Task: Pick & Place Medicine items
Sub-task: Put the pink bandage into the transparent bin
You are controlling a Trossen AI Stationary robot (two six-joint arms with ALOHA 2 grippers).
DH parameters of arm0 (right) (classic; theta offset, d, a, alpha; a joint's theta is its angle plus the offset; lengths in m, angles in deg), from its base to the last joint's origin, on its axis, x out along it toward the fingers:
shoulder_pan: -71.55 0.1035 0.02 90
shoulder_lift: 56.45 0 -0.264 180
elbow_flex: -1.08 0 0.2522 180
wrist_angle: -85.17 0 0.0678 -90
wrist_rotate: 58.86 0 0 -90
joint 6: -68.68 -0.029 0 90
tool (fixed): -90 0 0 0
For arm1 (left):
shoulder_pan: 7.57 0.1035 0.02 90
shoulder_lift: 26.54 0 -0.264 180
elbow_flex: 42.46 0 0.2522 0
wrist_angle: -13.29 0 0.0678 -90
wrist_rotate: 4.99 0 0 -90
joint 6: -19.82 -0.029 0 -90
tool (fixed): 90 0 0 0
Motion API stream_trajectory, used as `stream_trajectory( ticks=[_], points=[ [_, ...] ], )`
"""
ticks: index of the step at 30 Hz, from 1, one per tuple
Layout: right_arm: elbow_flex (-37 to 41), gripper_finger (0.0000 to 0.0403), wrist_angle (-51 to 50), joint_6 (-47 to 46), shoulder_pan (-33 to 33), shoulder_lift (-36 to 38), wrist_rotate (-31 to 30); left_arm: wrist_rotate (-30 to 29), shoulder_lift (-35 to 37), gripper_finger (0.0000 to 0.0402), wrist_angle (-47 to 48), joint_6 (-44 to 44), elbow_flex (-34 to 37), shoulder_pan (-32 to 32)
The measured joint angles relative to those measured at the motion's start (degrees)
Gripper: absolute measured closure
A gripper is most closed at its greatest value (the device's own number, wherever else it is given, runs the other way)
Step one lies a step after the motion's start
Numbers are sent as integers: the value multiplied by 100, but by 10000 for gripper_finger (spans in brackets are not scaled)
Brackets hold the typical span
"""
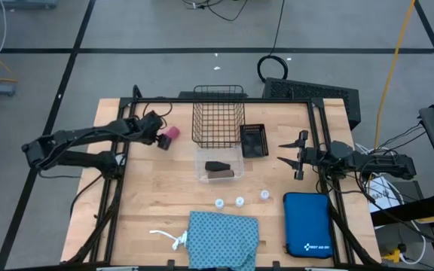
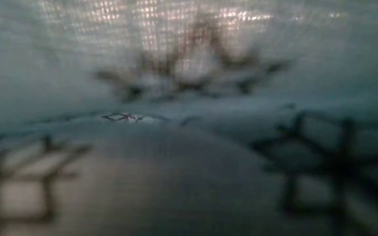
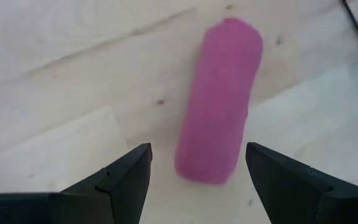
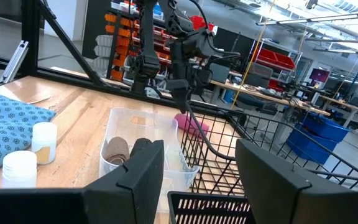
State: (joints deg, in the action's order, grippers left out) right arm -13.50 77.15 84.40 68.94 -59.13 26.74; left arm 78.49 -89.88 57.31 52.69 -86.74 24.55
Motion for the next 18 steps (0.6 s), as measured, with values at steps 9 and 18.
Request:
stream_trajectory(
  ticks=[9, 18],
  points=[
    [2, 212, 0, 0, 0, 0, 0, -28, -762, 133, -1284, -107, 230, -106],
    [2, 213, -2, 0, 2, -2, 2, -488, -1645, 133, -1397, -279, 213, -215]
  ],
)
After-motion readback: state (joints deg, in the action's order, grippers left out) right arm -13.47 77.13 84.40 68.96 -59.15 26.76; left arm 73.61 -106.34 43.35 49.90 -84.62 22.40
